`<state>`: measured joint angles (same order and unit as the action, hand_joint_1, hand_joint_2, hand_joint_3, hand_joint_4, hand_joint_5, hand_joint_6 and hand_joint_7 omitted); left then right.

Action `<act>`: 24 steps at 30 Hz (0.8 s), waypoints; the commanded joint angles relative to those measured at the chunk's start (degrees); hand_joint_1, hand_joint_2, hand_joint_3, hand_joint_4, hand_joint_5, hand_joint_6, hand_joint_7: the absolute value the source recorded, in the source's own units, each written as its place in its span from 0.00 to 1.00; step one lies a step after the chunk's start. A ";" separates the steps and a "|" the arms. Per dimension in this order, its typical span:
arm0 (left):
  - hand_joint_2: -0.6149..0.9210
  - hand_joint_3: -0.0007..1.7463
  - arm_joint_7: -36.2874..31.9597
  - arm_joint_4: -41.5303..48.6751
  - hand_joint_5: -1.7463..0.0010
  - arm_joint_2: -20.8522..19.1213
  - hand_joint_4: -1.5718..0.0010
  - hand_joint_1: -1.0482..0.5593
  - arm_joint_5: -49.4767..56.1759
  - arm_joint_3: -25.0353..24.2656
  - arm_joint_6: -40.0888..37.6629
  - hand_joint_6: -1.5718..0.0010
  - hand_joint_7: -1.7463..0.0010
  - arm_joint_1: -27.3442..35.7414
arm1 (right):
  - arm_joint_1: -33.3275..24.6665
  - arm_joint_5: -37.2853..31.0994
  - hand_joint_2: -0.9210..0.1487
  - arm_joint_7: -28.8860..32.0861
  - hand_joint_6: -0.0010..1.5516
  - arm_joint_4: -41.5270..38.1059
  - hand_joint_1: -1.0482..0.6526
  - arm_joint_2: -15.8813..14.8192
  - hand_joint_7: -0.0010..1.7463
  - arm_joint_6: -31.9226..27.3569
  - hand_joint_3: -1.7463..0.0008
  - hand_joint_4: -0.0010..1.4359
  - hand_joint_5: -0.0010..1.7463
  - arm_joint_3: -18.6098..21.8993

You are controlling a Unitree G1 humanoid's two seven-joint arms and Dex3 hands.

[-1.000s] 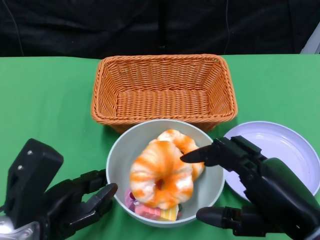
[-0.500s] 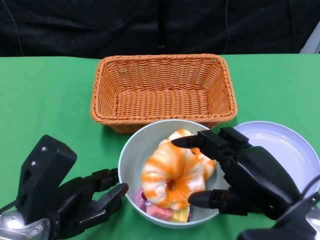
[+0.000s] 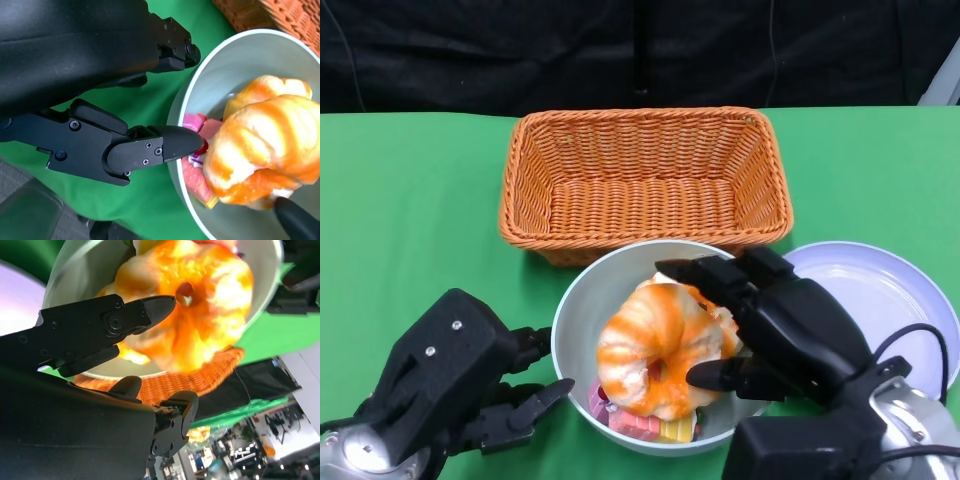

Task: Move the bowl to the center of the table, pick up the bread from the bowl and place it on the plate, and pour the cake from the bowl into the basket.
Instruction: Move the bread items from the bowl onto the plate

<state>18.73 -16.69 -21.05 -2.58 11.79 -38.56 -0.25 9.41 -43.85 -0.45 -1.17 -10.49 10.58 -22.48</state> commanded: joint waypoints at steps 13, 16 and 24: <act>1.00 0.32 -2.96 -2.37 0.89 2.85 0.72 0.31 2.16 -1.96 -0.54 0.78 0.96 1.34 | 4.56 1.89 0.01 7.87 0.39 -12.92 0.45 3.67 0.17 1.59 0.95 0.36 0.51 -3.42; 1.00 0.32 -3.07 -2.65 0.89 3.18 0.71 0.31 2.33 -2.41 -0.60 0.77 0.96 1.69 | 4.84 3.28 0.03 12.25 0.48 -15.21 0.51 4.17 0.19 5.53 0.95 0.46 0.61 -3.11; 1.00 0.32 -2.62 -2.94 0.90 2.93 0.71 0.31 2.12 -4.07 0.61 0.76 0.97 2.47 | 5.66 3.03 0.60 28.37 0.50 -19.12 0.55 4.22 0.96 18.09 0.11 0.71 1.00 -1.89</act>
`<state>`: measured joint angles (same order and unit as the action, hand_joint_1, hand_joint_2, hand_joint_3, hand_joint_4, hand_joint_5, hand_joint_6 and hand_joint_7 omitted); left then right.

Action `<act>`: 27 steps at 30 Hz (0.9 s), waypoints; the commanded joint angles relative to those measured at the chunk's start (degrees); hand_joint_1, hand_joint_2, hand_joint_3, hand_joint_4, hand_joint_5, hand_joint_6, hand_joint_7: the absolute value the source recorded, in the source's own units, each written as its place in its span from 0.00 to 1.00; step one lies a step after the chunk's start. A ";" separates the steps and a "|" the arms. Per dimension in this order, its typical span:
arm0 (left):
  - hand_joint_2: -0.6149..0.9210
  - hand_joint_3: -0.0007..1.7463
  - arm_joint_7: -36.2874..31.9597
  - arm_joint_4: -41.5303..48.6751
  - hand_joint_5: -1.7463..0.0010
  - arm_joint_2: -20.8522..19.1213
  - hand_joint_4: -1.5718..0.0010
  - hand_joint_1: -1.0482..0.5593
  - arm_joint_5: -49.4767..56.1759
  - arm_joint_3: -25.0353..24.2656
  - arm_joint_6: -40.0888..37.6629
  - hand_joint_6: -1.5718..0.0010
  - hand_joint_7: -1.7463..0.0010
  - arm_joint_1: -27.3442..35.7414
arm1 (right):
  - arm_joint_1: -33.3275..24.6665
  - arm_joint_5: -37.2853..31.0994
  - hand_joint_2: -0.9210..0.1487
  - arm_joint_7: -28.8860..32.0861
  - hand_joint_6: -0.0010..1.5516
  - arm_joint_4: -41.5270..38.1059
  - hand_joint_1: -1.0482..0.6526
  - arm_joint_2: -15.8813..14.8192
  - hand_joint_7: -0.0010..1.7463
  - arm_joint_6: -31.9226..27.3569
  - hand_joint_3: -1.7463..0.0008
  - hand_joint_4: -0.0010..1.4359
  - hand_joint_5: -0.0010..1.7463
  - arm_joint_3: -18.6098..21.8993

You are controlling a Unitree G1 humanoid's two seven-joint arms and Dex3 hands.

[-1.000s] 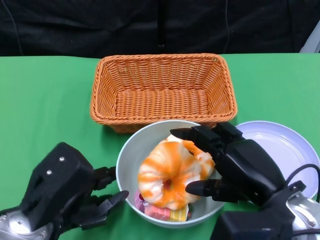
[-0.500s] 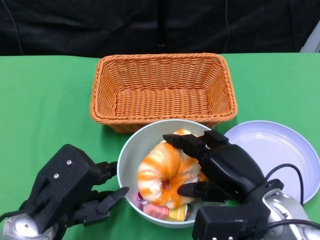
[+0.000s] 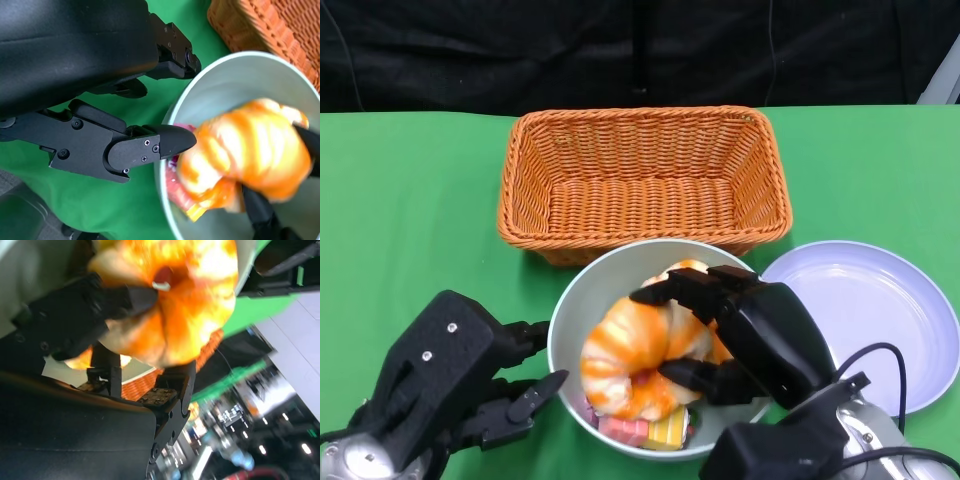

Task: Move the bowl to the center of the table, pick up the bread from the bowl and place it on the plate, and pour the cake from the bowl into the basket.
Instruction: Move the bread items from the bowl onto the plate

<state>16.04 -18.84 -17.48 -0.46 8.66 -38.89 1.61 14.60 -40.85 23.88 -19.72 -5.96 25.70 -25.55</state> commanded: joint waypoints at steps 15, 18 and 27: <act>1.00 0.31 2.66 0.24 0.88 -3.61 0.69 0.28 -0.40 -4.48 9.42 0.76 0.98 1.40 | -3.63 8.75 0.76 -1.10 0.51 14.60 0.56 -1.20 0.92 6.77 0.01 0.67 1.00 8.00; 1.00 0.30 3.53 -0.29 0.88 -4.42 0.70 0.28 -0.72 -5.42 9.44 0.76 0.98 1.50 | -4.76 13.60 0.75 -5.05 0.53 18.09 0.57 -0.68 0.87 4.96 0.00 0.67 1.00 9.79; 1.00 0.30 4.62 -3.91 0.89 -5.15 0.72 0.28 -1.10 -7.34 9.62 0.76 0.99 4.14 | -6.66 22.45 0.69 -9.63 0.53 24.99 0.58 -0.39 0.89 2.27 0.00 0.71 1.00 17.72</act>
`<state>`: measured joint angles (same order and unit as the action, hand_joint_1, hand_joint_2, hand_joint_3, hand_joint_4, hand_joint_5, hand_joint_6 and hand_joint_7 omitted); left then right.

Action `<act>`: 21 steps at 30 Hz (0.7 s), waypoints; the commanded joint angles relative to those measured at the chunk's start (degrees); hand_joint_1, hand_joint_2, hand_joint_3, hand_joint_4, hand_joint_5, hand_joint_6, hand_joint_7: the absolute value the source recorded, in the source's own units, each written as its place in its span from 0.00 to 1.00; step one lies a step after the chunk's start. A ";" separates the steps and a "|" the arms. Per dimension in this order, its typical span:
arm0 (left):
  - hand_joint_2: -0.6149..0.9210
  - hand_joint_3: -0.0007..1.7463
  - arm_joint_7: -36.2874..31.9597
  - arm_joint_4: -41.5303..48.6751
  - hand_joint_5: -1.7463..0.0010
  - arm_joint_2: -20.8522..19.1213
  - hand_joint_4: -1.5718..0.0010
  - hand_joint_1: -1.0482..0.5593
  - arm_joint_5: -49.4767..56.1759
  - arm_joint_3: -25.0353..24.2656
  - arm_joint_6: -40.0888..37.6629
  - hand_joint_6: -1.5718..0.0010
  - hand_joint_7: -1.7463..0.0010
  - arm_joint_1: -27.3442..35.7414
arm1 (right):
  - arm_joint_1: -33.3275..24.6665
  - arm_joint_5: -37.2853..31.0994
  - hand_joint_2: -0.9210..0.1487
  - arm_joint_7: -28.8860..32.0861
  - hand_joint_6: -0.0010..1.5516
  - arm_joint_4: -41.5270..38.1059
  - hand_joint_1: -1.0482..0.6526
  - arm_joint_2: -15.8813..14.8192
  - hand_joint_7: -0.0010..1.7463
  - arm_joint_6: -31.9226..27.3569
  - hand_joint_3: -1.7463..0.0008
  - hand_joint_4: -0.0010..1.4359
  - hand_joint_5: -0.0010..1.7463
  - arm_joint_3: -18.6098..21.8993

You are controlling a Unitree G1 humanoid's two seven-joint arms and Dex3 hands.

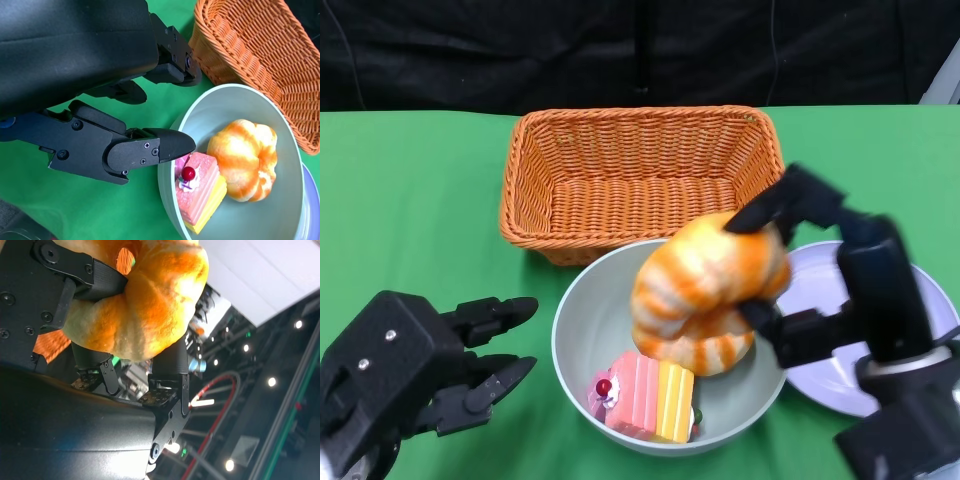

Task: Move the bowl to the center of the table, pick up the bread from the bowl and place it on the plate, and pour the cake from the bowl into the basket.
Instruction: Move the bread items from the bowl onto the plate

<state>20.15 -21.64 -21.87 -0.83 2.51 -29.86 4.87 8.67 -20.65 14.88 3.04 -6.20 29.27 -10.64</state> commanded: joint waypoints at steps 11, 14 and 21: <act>1.00 0.30 0.67 -3.43 0.89 -1.12 0.71 0.27 -2.05 -2.61 1.57 0.75 0.99 2.44 | -3.28 0.45 0.70 -3.90 0.53 2.65 0.62 -5.41 0.93 -6.07 0.00 0.72 1.00 11.89; 1.00 0.30 0.60 -4.24 0.88 -1.22 0.70 0.28 -2.20 -3.08 1.10 0.75 0.99 2.59 | -4.24 -3.11 0.72 -5.18 0.52 2.47 0.62 -8.29 0.93 -9.43 0.00 0.70 1.00 13.21; 1.00 0.30 0.86 -4.89 0.87 -1.18 0.70 0.29 -2.63 -3.63 1.09 0.76 0.99 3.10 | -5.07 -9.56 0.74 -6.70 0.50 2.00 0.61 -12.03 0.95 -15.82 0.05 0.68 1.00 12.91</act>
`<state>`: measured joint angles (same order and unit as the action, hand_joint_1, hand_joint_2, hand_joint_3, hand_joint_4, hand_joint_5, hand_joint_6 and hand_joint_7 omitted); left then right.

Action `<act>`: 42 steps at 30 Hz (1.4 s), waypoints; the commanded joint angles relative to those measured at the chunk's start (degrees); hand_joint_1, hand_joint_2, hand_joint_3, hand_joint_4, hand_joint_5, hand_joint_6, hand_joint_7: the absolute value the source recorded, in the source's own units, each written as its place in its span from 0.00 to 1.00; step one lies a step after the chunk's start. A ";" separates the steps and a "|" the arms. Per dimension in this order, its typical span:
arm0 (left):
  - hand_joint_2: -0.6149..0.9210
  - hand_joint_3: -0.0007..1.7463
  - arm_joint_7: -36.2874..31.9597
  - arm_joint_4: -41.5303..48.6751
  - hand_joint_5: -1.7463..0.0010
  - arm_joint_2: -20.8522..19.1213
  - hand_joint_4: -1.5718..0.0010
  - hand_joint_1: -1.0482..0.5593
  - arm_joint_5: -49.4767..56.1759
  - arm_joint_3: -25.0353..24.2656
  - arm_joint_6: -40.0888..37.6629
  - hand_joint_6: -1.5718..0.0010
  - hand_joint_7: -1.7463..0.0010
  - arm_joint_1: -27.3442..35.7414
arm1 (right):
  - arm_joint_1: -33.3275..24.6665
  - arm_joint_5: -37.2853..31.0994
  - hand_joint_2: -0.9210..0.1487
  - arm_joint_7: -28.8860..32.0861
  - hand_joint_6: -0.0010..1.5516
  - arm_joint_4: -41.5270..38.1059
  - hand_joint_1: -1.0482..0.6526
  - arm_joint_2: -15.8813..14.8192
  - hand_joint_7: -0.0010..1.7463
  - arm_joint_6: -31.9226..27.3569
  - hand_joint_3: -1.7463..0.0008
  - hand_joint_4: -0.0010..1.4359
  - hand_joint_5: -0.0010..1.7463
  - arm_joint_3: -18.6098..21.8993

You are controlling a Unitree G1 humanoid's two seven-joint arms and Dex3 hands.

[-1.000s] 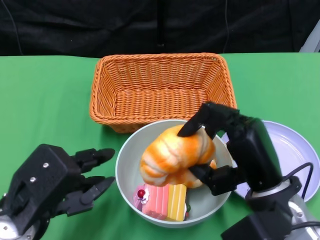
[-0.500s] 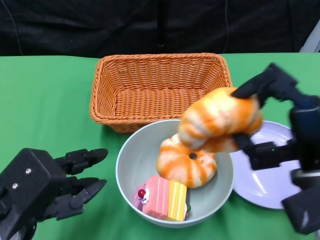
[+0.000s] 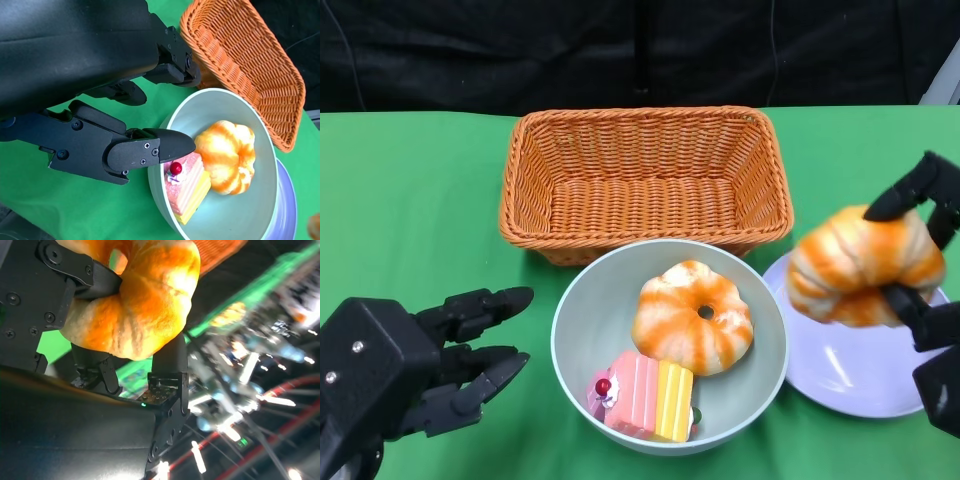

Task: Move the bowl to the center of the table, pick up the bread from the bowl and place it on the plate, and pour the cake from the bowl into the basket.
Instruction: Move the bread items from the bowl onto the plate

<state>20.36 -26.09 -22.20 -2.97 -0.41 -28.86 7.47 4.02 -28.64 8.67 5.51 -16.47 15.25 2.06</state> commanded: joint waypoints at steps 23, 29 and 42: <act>1.00 0.29 0.81 -1.43 0.87 -0.97 0.71 0.28 -0.78 -0.39 -0.37 0.75 0.99 1.62 | 5.69 -9.05 0.04 -14.25 0.29 -12.79 0.42 -9.60 0.03 -14.29 0.92 0.27 0.20 -9.60; 1.00 0.29 0.85 -1.05 0.87 -1.16 0.71 0.28 -0.96 -0.24 -0.29 0.75 0.99 1.34 | 5.18 -14.47 0.00 -9.62 0.08 -12.04 0.23 -10.94 0.00 -14.63 0.94 0.04 0.12 -11.71; 1.00 0.28 0.99 -0.99 0.86 -1.48 0.72 0.27 -1.44 -0.24 -0.37 0.75 0.99 1.04 | 2.97 -18.86 0.00 1.04 0.09 -5.29 0.20 -10.07 0.02 -11.42 0.93 0.00 0.26 -12.84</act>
<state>20.61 -26.75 -22.61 -4.41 -0.42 -29.23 8.47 7.96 -48.43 8.63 -1.71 -26.72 2.78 -11.00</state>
